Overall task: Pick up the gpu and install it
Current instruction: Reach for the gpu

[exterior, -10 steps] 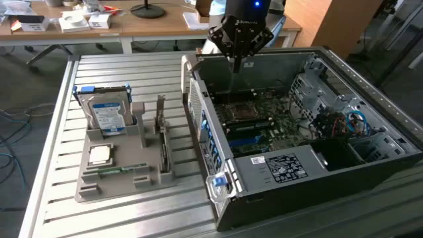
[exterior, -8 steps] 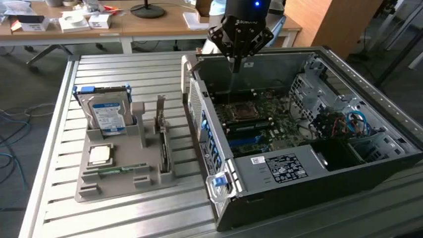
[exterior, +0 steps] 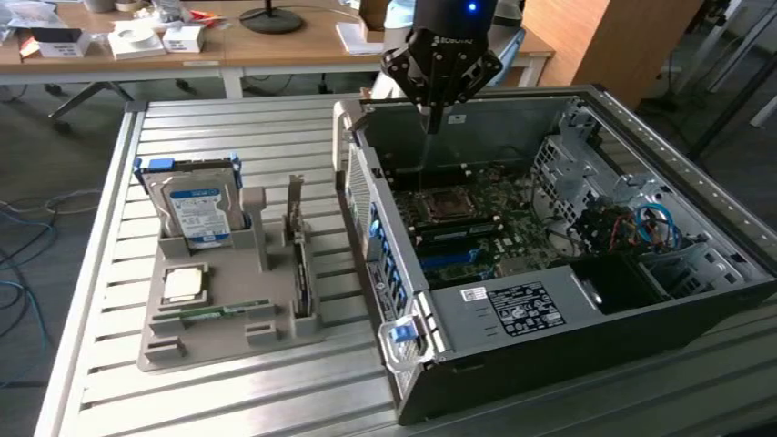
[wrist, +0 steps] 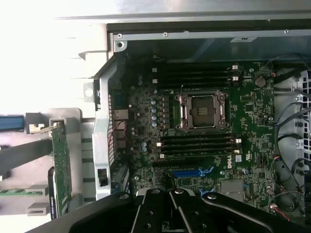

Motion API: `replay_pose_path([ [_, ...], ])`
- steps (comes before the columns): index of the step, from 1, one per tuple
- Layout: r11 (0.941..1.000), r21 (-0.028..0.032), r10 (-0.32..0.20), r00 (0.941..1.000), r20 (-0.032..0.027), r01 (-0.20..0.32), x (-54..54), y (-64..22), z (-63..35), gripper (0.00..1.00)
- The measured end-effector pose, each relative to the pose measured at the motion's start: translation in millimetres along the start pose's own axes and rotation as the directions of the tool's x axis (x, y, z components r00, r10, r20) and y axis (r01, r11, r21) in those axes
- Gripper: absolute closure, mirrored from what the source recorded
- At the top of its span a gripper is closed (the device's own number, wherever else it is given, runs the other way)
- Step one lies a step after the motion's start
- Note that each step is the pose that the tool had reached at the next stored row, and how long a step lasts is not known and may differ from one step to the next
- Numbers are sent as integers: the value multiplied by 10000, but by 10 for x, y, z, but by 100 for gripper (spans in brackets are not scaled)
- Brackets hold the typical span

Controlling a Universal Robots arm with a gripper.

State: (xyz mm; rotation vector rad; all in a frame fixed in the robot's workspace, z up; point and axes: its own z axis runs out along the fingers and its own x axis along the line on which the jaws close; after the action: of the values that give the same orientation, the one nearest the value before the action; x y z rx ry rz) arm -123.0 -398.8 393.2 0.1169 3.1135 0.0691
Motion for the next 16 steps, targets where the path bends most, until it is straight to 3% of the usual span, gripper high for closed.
replay_pose_path([
  [16, 10000, 1, -1, 10000, -1, 1, 233, -18, 0, 89],
])
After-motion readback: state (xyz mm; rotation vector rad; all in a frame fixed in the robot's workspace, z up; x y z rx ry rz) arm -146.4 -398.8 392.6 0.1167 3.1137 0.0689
